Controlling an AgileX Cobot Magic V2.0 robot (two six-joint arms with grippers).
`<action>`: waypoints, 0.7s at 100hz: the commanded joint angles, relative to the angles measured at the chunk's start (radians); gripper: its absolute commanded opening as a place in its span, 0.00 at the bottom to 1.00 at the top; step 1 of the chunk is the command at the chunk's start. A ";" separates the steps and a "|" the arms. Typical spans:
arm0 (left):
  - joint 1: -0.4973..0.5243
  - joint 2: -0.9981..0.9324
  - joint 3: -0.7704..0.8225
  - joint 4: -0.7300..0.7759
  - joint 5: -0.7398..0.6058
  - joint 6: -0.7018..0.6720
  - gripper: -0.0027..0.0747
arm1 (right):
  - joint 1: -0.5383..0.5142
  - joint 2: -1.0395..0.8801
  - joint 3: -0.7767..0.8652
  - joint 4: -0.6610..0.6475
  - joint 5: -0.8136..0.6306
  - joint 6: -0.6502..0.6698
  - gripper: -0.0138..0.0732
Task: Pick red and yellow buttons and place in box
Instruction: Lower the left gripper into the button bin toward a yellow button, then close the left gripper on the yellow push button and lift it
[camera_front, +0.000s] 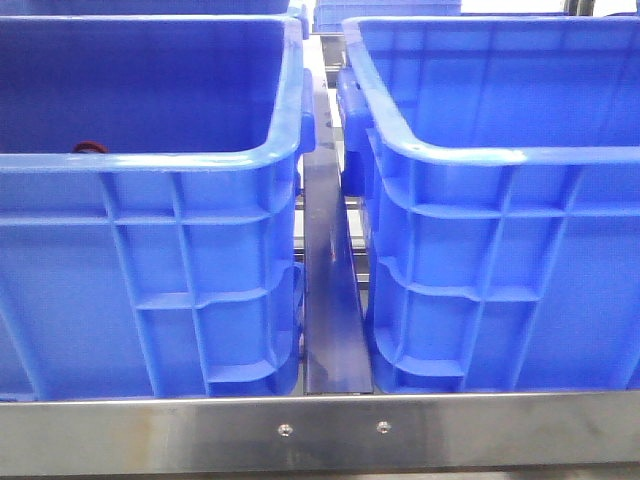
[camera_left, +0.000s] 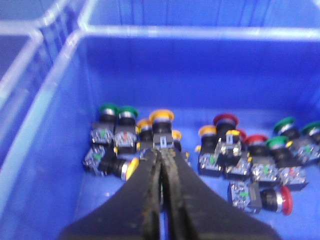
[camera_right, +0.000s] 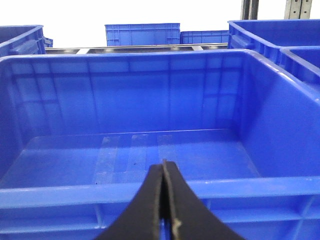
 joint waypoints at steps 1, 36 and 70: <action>0.002 0.099 -0.096 -0.021 -0.031 -0.012 0.12 | 0.002 -0.022 0.005 -0.007 -0.081 0.003 0.04; 0.002 0.450 -0.338 -0.024 0.111 -0.012 0.79 | 0.002 -0.022 0.005 -0.007 -0.081 0.003 0.04; 0.002 0.782 -0.623 -0.031 0.449 -0.012 0.79 | 0.002 -0.022 0.005 -0.007 -0.081 0.003 0.04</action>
